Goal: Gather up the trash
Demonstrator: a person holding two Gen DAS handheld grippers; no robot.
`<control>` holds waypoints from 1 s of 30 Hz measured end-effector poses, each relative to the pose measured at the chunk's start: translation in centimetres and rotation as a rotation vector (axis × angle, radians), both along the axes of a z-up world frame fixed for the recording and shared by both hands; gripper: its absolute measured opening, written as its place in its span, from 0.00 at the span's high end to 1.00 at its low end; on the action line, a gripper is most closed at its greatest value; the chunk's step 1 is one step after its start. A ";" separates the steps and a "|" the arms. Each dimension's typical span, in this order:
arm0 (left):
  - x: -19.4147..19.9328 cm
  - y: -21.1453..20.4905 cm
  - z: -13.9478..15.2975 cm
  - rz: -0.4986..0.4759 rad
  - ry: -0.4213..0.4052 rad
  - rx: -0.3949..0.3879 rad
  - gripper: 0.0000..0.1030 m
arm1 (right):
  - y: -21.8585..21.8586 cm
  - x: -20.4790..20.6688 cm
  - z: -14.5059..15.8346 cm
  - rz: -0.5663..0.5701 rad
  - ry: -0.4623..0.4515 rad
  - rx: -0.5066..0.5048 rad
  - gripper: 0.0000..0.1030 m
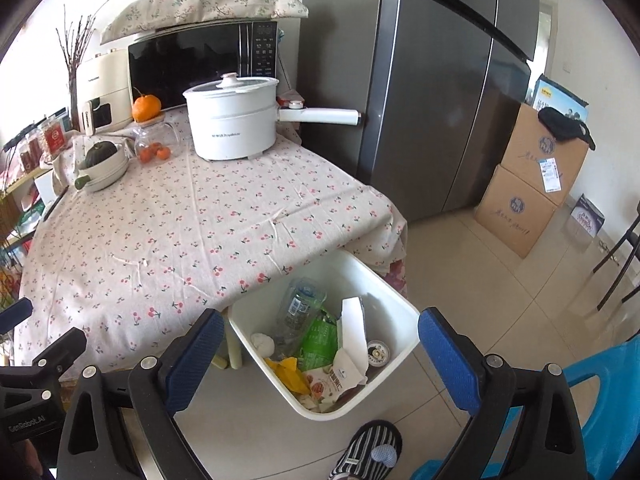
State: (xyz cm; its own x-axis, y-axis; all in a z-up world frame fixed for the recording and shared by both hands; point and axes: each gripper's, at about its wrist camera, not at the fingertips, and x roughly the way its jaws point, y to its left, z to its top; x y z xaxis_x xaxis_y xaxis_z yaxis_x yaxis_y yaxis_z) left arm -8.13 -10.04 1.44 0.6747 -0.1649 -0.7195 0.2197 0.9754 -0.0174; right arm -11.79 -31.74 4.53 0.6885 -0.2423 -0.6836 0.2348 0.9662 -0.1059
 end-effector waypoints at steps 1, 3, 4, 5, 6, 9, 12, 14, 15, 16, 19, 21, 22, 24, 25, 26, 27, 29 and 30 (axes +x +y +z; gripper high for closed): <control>0.0 0.2 0.2 0.007 -0.009 -0.004 0.00 | 0.2 0.0 0.1 0.007 -0.008 0.000 0.03; 0.1 0.4 0.4 0.017 -0.028 -0.005 0.00 | 0.5 0.0 0.2 0.020 -0.017 0.007 0.02; 0.0 0.4 0.5 0.022 -0.037 -0.005 0.00 | 0.6 0.1 0.1 0.023 -0.018 0.009 0.02; -0.1 0.5 0.6 0.026 -0.045 -0.007 0.00 | 0.6 0.2 0.1 0.024 -0.017 0.010 0.02; -0.1 0.5 0.7 0.029 -0.051 -0.008 0.00 | 0.6 0.2 0.0 0.023 -0.014 0.009 0.02; -0.3 0.5 0.9 0.032 -0.064 -0.013 0.00 | 0.6 0.3 -0.2 0.022 -0.012 0.011 0.02; -0.5 0.5 1.1 0.032 -0.068 -0.019 0.00 | 0.7 0.2 -0.1 0.026 -0.019 0.014 0.02; -0.6 0.6 1.2 0.031 -0.073 -0.023 0.00 | 0.9 0.0 0.0 0.029 -0.026 0.011 0.02; -0.6 0.6 1.2 0.031 -0.075 -0.024 0.00 | 1.0 0.0 0.0 0.031 -0.029 0.008 0.02; -0.7 0.6 1.3 0.031 -0.078 -0.026 0.00 | 1.1 0.0 0.1 0.033 -0.032 0.004 0.02; -0.8 0.7 1.5 0.033 -0.087 -0.029 0.00 | 1.4 -0.1 0.3 0.037 -0.047 -0.004 0.02; -0.9 0.7 1.6 0.037 -0.094 -0.030 0.00 | 1.6 -0.3 0.6 0.042 -0.063 -0.008 0.02; -0.9 0.7 1.6 0.039 -0.096 -0.030 0.00 | 1.7 -0.3 0.7 0.045 -0.070 -0.011 0.02; -0.9 0.8 1.7 0.041 -0.099 -0.033 0.00 | 1.9 -0.4 0.9 0.049 -0.083 -0.018 0.02; -0.9 0.8 1.7 0.043 -0.101 -0.035 0.00 | 1.9 -0.4 1.0 0.050 -0.088 -0.021 0.02; -0.9 0.8 1.7 0.047 -0.103 -0.036 0.00 | 2.0 -0.4 1.0 0.051 -0.090 -0.022 0.02; -0.9 0.8 1.7 0.051 -0.105 -0.035 0.00 | 2.0 -0.4 1.1 0.053 -0.091 -0.020 0.02; -0.9 0.9 1.7 0.056 -0.107 -0.033 0.00 | 2.0 -0.3 1.1 0.056 -0.092 -0.017 0.02; -0.9 1.0 1.7 0.060 -0.108 -0.033 0.00 | 2.1 -0.3 1.1 0.057 -0.092 -0.016 0.02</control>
